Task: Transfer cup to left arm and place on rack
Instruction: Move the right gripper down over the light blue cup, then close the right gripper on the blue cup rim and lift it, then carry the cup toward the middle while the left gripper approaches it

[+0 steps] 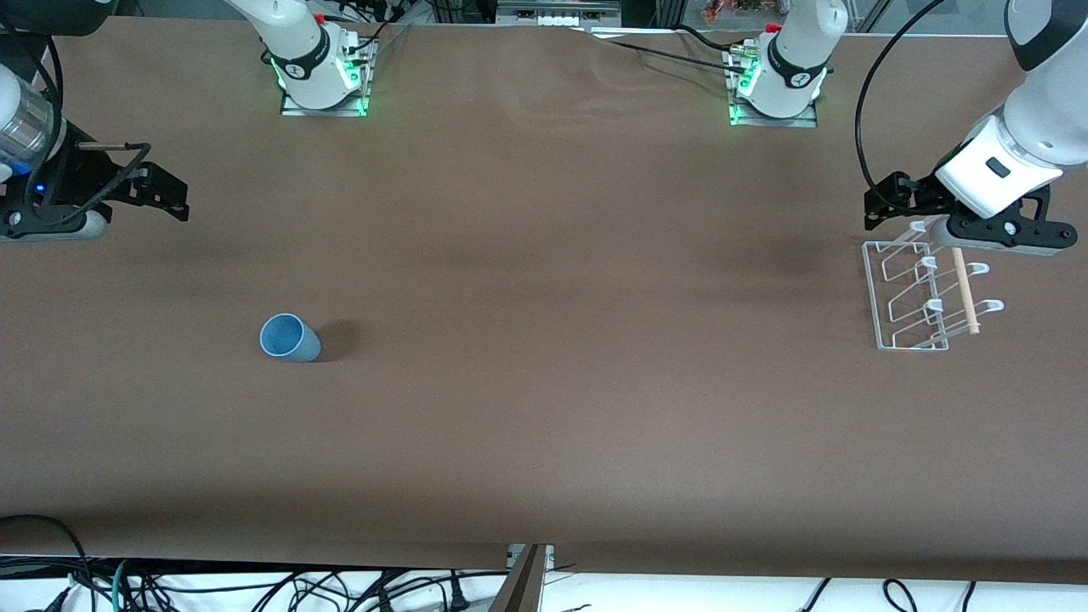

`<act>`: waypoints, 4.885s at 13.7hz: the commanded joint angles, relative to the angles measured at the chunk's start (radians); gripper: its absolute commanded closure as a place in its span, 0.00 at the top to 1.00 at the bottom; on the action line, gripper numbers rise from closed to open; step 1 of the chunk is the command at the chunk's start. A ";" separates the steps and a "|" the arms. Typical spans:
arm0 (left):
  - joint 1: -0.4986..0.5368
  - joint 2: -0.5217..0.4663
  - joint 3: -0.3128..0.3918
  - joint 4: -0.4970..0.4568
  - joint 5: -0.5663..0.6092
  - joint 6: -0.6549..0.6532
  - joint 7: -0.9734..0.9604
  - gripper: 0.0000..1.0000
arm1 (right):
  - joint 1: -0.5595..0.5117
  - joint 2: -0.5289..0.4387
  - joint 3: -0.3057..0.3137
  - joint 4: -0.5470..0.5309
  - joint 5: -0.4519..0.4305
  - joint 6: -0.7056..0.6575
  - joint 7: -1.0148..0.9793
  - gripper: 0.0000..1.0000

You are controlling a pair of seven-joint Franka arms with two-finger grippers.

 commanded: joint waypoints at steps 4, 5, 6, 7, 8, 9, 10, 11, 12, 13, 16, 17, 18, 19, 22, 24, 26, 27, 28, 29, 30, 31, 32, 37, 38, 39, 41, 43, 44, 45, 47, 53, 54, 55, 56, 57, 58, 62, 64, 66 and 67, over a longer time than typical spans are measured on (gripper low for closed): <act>0.006 -0.011 -0.001 0.004 -0.002 -0.016 0.001 1.00 | -0.016 0.013 0.012 0.029 -0.009 -0.014 -0.019 1.00; 0.006 -0.011 -0.001 0.004 -0.002 -0.016 0.001 1.00 | -0.018 0.013 0.010 0.028 -0.011 -0.010 -0.016 1.00; 0.006 -0.011 -0.001 0.004 -0.002 -0.015 0.001 1.00 | -0.018 0.020 0.010 0.026 -0.014 0.003 -0.016 1.00; 0.006 -0.011 -0.001 0.004 -0.002 -0.016 0.001 1.00 | -0.021 0.024 0.010 0.020 -0.012 0.009 -0.016 1.00; 0.006 -0.011 -0.001 0.004 -0.002 -0.016 0.001 1.00 | -0.027 0.027 0.010 0.017 -0.014 0.014 -0.014 1.00; 0.006 -0.011 -0.001 0.004 -0.002 -0.016 0.001 1.00 | -0.030 0.042 0.010 0.003 -0.014 0.029 -0.014 1.00; 0.006 -0.011 -0.001 0.004 -0.002 -0.016 0.001 1.00 | -0.031 0.069 0.009 -0.030 -0.014 0.061 -0.014 1.00; 0.006 -0.011 -0.001 0.004 -0.002 -0.016 0.001 1.00 | -0.035 0.079 0.007 -0.049 -0.014 0.091 -0.014 1.00; 0.006 -0.011 -0.001 0.004 -0.002 -0.016 0.001 1.00 | -0.041 0.092 0.007 -0.061 -0.014 0.122 -0.014 1.00; 0.006 -0.011 -0.001 0.004 -0.002 -0.016 0.001 1.00 | -0.042 0.108 0.007 -0.070 -0.014 0.151 -0.014 1.00; 0.006 -0.011 -0.001 0.004 -0.002 -0.022 0.001 1.00 | -0.048 0.148 0.007 -0.138 -0.014 0.277 -0.014 1.00; 0.006 -0.011 -0.001 0.004 -0.002 -0.024 0.001 1.00 | -0.051 0.163 0.007 -0.158 -0.014 0.321 -0.014 1.00; 0.006 -0.011 -0.001 0.005 -0.002 -0.024 0.001 1.00 | -0.051 0.184 0.006 -0.173 -0.014 0.361 -0.014 1.00; 0.006 -0.011 -0.001 0.006 -0.002 -0.024 -0.001 1.00 | -0.053 0.203 0.006 -0.193 -0.012 0.398 -0.014 1.00; 0.006 -0.011 -0.001 0.006 -0.002 -0.024 -0.001 1.00 | -0.071 0.238 0.003 -0.284 -0.009 0.555 -0.014 1.00; 0.006 -0.011 -0.001 0.006 -0.002 -0.023 0.001 1.00 | -0.074 0.286 0.003 -0.294 0.000 0.621 -0.008 1.00; 0.006 -0.009 -0.003 0.006 -0.002 -0.024 0.001 1.00 | -0.074 0.321 0.001 -0.308 0.003 0.677 0.001 1.00; 0.006 -0.009 -0.001 0.006 -0.002 -0.023 0.001 1.00 | -0.074 0.332 0.001 -0.320 0.006 0.705 0.004 1.00; 0.006 -0.009 -0.001 0.006 -0.002 -0.024 0.001 1.00 | -0.074 0.339 0.001 -0.328 0.021 0.724 0.004 1.00; 0.006 -0.009 -0.001 0.006 -0.002 -0.023 0.001 1.00 | -0.074 0.347 0.001 -0.330 0.040 0.730 0.004 1.00; 0.006 -0.011 -0.001 0.006 -0.002 -0.023 0.001 1.00 | -0.074 0.355 0.001 -0.330 0.047 0.731 0.004 1.00; 0.006 -0.011 -0.001 0.006 -0.002 -0.023 0.001 1.00 | -0.074 0.359 0.001 -0.330 0.051 0.734 0.004 1.00; 0.006 -0.009 -0.001 0.006 -0.002 -0.023 0.001 1.00 | -0.074 0.367 0.001 -0.330 0.051 0.735 0.004 1.00; 0.006 -0.009 -0.001 0.004 -0.002 -0.024 -0.001 1.00 | -0.074 0.398 0.003 -0.330 0.052 0.751 0.004 0.98; 0.006 -0.009 0.000 0.005 -0.002 -0.024 0.001 1.00 | -0.073 0.404 0.003 -0.330 0.052 0.753 0.004 0.87; 0.006 -0.009 0.000 0.004 -0.002 -0.024 0.001 1.00 | -0.073 0.406 0.003 -0.330 0.052 0.753 0.004 0.67; 0.006 -0.009 0.000 0.006 -0.002 -0.024 0.001 1.00 | -0.071 0.410 0.004 -0.330 0.052 0.751 0.004 0.29; 0.006 -0.009 0.000 0.006 -0.002 -0.024 0.001 1.00 | -0.070 0.413 0.006 -0.328 0.052 0.751 0.004 0.05; 0.006 -0.009 0.000 0.006 -0.002 -0.024 0.002 1.00 | -0.068 0.415 0.006 -0.328 0.052 0.751 0.003 0.00; 0.006 -0.009 0.000 0.004 -0.002 -0.024 0.002 1.00 | -0.067 0.419 0.006 -0.325 0.052 0.751 0.003 0.00; 0.006 -0.009 0.000 0.005 -0.002 -0.024 0.002 1.00 | -0.068 0.421 0.009 -0.321 0.052 0.751 0.000 0.00; 0.006 -0.009 0.000 0.004 -0.002 -0.024 0.001 1.00 | -0.067 0.415 0.075 -0.227 0.185 0.696 -0.006 0.00; 0.006 -0.009 0.000 0.004 -0.002 -0.024 -0.001 1.00 | -0.067 0.416 0.102 -0.207 0.225 0.667 -0.006 0.00; 0.006 -0.009 0.000 0.005 -0.002 -0.024 -0.001 1.00 | -0.067 0.418 0.128 -0.180 0.270 0.641 -0.006 0.00; 0.006 -0.009 0.000 0.006 -0.002 -0.024 -0.001 1.00 | -0.067 0.419 0.157 -0.161 0.308 0.621 -0.006 0.00; 0.006 -0.009 0.000 0.004 -0.002 -0.024 -0.001 1.00 | -0.065 0.419 0.188 -0.140 0.334 0.616 -0.006 0.00; 0.006 -0.009 0.000 0.004 -0.002 -0.030 -0.001 1.00 | -0.061 0.421 0.212 -0.121 0.363 0.613 -0.005 0.00; -0.002 0.052 -0.007 0.041 -0.038 -0.064 0.001 1.00 | 0.036 0.454 0.222 -0.045 0.530 0.612 0.147 0.00; -0.002 0.089 -0.008 0.048 -0.145 -0.073 0.004 1.00 | 0.091 0.488 0.223 0.017 0.583 0.612 0.223 0.00; -0.008 0.113 -0.008 0.058 -0.231 -0.067 0.011 1.00 | 0.142 0.530 0.223 0.089 0.656 0.619 0.328 0.00; -0.011 0.136 -0.008 0.091 -0.277 -0.067 0.033 1.00 | 0.162 0.548 0.223 0.122 0.688 0.619 0.371 0.00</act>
